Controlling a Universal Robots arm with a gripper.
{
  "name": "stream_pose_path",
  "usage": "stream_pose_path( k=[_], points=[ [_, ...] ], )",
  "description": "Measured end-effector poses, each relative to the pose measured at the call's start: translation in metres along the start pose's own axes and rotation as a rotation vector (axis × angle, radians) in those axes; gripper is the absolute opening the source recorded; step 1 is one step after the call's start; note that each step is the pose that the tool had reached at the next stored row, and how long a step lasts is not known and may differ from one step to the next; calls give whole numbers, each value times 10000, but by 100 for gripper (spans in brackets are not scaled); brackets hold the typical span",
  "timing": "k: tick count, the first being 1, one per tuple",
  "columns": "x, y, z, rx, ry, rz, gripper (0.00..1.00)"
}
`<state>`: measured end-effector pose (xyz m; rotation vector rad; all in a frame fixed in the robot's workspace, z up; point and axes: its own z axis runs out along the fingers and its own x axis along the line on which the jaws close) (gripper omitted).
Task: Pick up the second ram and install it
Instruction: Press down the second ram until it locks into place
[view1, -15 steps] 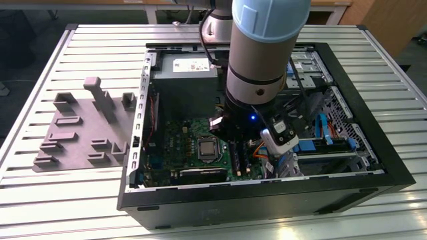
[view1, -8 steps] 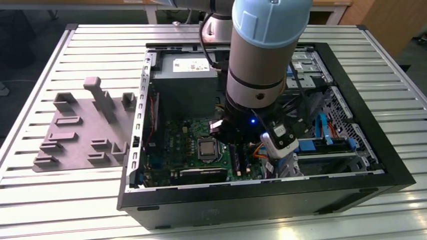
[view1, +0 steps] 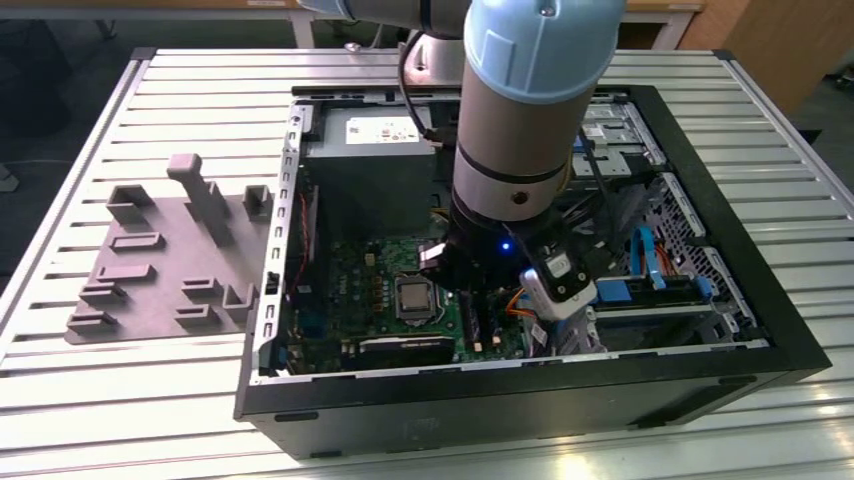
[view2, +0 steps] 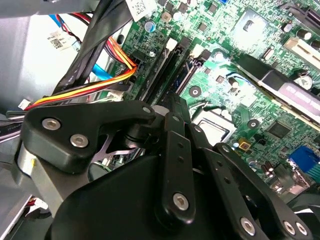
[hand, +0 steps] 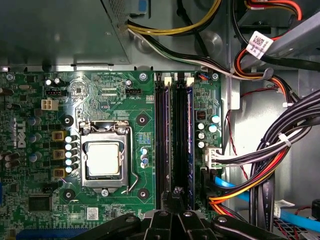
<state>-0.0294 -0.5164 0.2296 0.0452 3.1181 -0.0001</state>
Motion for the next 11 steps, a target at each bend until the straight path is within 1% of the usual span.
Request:
stream_pose_path(
  k=[3,11],
  points=[
    [0,1,7,-5,-2,-1,11],
    [1,0,64,-2,-1,-1,11]
  ],
)
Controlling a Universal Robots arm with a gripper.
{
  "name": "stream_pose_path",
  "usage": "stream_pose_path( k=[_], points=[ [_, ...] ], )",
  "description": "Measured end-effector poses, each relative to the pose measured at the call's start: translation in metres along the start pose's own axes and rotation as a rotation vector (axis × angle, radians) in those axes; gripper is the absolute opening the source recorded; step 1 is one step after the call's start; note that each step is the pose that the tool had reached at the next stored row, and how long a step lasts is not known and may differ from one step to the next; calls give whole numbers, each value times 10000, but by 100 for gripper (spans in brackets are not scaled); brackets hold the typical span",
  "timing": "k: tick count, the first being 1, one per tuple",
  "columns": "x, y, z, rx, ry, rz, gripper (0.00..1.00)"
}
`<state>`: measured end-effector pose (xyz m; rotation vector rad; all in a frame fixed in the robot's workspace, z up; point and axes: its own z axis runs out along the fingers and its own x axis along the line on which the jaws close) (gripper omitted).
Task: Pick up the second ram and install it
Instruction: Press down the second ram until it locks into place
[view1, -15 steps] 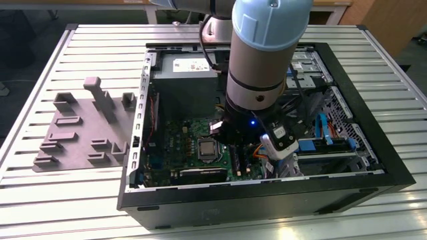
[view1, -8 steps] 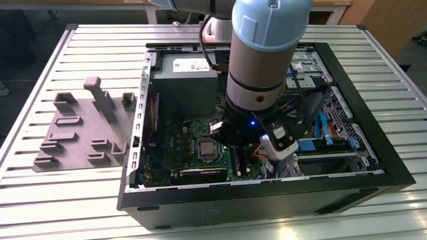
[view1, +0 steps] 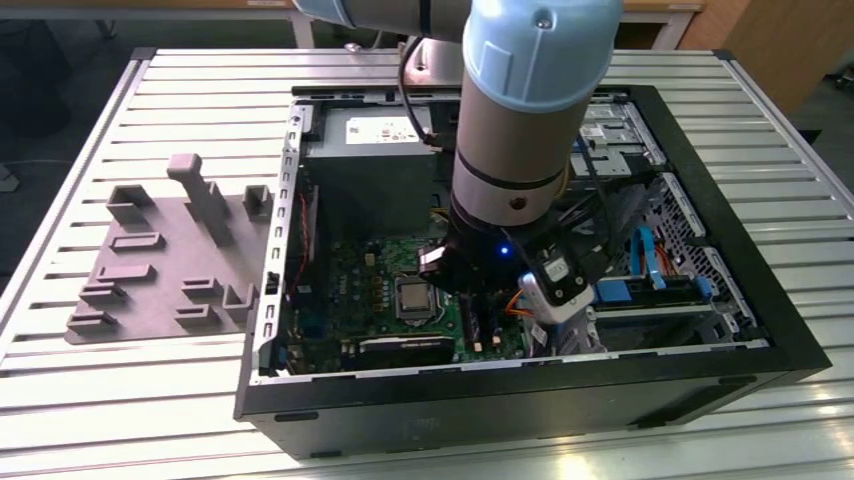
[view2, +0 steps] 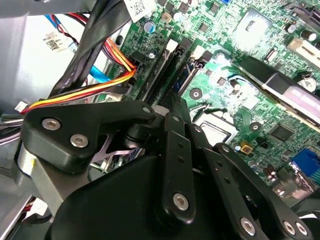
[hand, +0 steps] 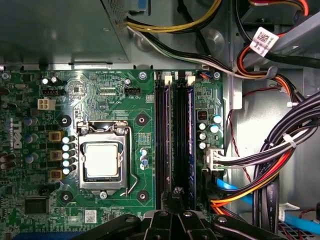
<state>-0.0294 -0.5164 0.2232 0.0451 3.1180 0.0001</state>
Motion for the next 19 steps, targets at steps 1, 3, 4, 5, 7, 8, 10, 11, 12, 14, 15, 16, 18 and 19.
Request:
stream_pose_path(
  k=[1,3,4,5,7,8,10,11,12,14,15,16,18,19],
  points=[
    [0,0,4,0,0,0,11],
    [0,0,16,-1,0,0,11],
    [1,0,23,2,1,0,11],
    [1,-1,29,7,2,0,11],
    [1,-1,31,7,2,0,11],
    [1,0,33,3,1,0,11],
    [1,0,34,0,1,0,11],
    [1,0,37,-1,0,0,11],
    [1,-1,44,-5,0,1,11],
    [2,-3,53,-8,1,1,11],
    [1,-3,55,-13,1,1,11],
    [1,-2,55,-15,1,1,11],
    [1,-2,56,-18,1,1,11],
    [1,-2,57,-19,1,1,11]
  ],
)
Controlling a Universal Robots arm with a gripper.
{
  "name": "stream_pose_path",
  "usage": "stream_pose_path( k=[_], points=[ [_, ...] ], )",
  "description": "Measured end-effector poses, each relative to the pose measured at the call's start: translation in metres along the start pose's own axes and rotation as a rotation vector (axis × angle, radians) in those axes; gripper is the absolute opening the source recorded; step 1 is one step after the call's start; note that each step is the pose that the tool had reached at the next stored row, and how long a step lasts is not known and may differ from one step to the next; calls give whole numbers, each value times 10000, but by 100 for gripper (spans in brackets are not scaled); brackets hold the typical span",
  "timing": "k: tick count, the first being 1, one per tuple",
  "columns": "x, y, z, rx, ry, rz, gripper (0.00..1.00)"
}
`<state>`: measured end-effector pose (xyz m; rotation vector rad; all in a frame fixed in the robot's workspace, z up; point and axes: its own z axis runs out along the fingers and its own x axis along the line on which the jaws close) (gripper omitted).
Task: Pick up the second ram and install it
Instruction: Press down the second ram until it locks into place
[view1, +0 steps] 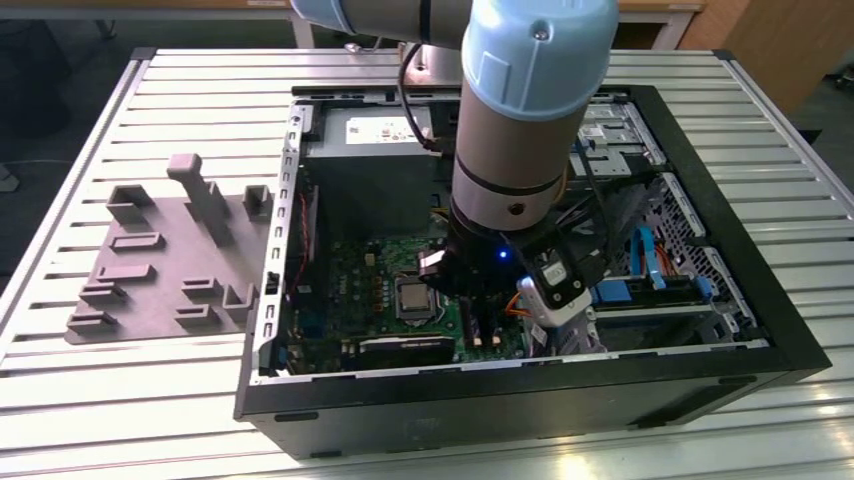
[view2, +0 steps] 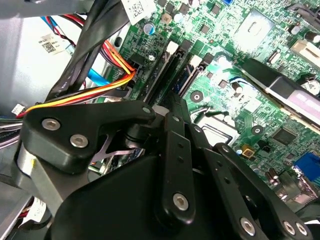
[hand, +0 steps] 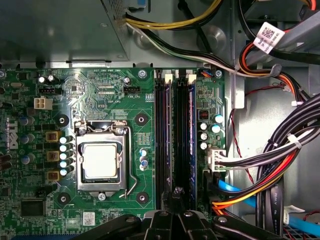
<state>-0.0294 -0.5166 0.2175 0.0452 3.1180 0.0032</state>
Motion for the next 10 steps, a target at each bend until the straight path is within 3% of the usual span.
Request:
stream_pose_path(
  k=[10],
  points=[
    [-1,2,-18,-24,-5,0,11]
  ],
)
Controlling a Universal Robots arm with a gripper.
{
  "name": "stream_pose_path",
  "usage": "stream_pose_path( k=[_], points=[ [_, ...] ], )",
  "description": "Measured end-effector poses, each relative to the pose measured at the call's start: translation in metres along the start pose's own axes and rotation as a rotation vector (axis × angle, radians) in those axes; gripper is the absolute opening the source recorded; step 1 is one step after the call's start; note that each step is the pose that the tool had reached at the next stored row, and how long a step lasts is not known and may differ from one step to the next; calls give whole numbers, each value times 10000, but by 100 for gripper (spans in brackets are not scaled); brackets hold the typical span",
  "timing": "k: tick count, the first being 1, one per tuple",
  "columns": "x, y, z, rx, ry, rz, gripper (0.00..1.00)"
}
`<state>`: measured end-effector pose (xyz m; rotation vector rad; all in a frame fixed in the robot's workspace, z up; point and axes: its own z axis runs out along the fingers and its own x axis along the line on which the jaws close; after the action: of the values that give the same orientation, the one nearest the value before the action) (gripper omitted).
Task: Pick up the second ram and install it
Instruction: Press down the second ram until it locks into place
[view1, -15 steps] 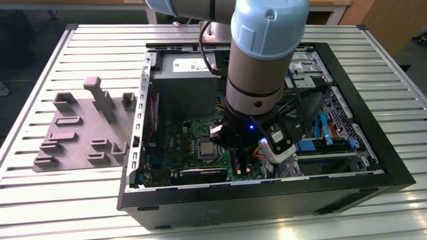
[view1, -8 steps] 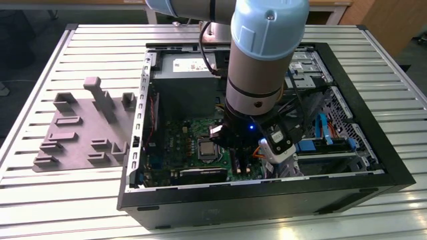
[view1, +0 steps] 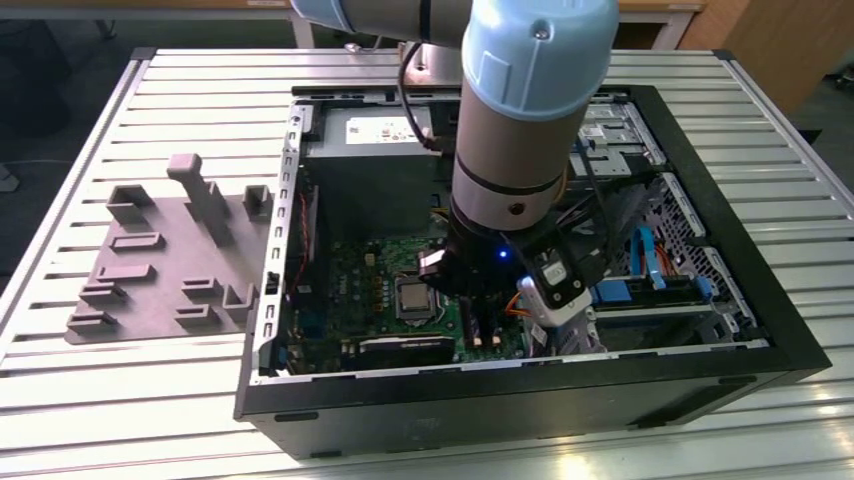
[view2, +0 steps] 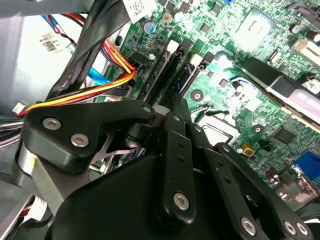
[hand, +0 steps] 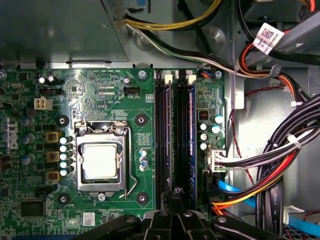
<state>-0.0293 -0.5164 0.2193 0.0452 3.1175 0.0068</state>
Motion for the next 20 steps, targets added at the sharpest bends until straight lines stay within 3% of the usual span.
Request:
stream_pose_path(
  k=[13,17,20],
  points=[
    [-6,-1,-290,23,5,0,11],
    [-7,-1,-350,24,5,0,11],
    [-8,0,-355,21,4,0,11]
  ],
)
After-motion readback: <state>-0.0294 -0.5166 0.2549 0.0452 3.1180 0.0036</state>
